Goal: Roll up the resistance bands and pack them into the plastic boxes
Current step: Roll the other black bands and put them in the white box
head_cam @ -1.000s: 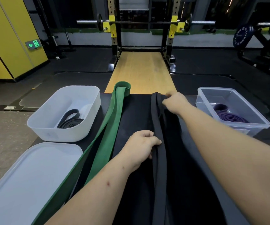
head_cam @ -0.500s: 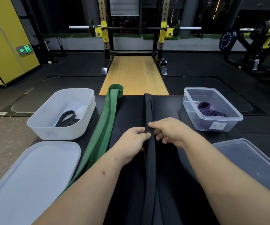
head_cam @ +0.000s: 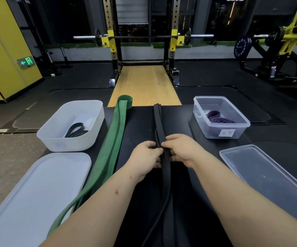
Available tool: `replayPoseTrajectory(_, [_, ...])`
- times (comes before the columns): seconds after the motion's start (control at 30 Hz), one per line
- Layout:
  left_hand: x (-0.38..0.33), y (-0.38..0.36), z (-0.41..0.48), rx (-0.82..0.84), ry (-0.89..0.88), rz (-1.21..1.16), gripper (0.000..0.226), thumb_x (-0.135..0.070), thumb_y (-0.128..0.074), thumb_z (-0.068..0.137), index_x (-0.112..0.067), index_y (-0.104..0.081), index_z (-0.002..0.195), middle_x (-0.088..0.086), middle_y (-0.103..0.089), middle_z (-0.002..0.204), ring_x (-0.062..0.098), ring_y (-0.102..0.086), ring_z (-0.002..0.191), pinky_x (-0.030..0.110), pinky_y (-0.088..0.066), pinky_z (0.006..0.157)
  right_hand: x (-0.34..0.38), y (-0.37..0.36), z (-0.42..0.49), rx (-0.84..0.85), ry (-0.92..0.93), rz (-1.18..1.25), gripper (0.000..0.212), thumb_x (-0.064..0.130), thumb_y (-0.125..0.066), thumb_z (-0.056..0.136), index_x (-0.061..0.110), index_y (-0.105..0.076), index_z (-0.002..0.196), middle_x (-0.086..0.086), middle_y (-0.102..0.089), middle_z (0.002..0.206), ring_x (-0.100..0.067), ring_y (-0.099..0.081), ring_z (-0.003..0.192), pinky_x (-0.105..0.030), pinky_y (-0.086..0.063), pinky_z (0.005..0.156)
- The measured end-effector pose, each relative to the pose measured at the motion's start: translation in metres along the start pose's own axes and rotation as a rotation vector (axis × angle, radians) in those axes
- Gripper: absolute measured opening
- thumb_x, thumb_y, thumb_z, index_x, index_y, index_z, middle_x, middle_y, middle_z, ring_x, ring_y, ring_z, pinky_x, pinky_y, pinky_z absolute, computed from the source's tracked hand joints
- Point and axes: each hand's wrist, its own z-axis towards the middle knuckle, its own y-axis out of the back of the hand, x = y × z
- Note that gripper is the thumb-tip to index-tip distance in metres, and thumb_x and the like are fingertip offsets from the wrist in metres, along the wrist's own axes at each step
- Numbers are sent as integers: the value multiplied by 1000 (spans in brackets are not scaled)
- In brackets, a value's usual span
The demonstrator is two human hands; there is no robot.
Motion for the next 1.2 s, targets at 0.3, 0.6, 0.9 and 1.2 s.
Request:
replayPoseTrajectory(0.3, [-1,0,-43,119,100,33,51,-14,-65,97,-10,-46,144,15,-74,106,27,-76,89,38,-61,67,-11,2,-57,81,-68,-37,28,10,-67,96,14,-58,123,-7,-67,82,-13,-63,58,-28,-48,51])
replayPoseTrajectory(0.6, [14,10,-96,253,109,45,22,-11,-52,103,-9,-67,119,17,-75,105,32,-75,94,53,-62,83,-36,-6,-95,114,-27,-39,28,11,-66,95,25,-62,120,-4,-65,75,-14,-59,57,-27,-41,44])
replayPoseTrajectory(0.9, [5,1,-109,127,48,-3,23,-3,-49,103,-22,-62,103,3,-57,68,13,-46,52,25,-41,44,-24,-18,-79,-125,77,-119,33,7,-64,93,14,-62,124,-8,-63,79,-18,-53,61,-25,-34,43])
replayPoseTrajectory(1.2, [18,1,-118,177,28,-30,31,2,-52,99,-10,-64,125,3,-74,78,9,-66,61,33,-58,60,-40,-19,-88,-105,86,-294,26,27,-68,97,26,-57,119,-7,-60,68,-22,-52,57,-24,-35,40])
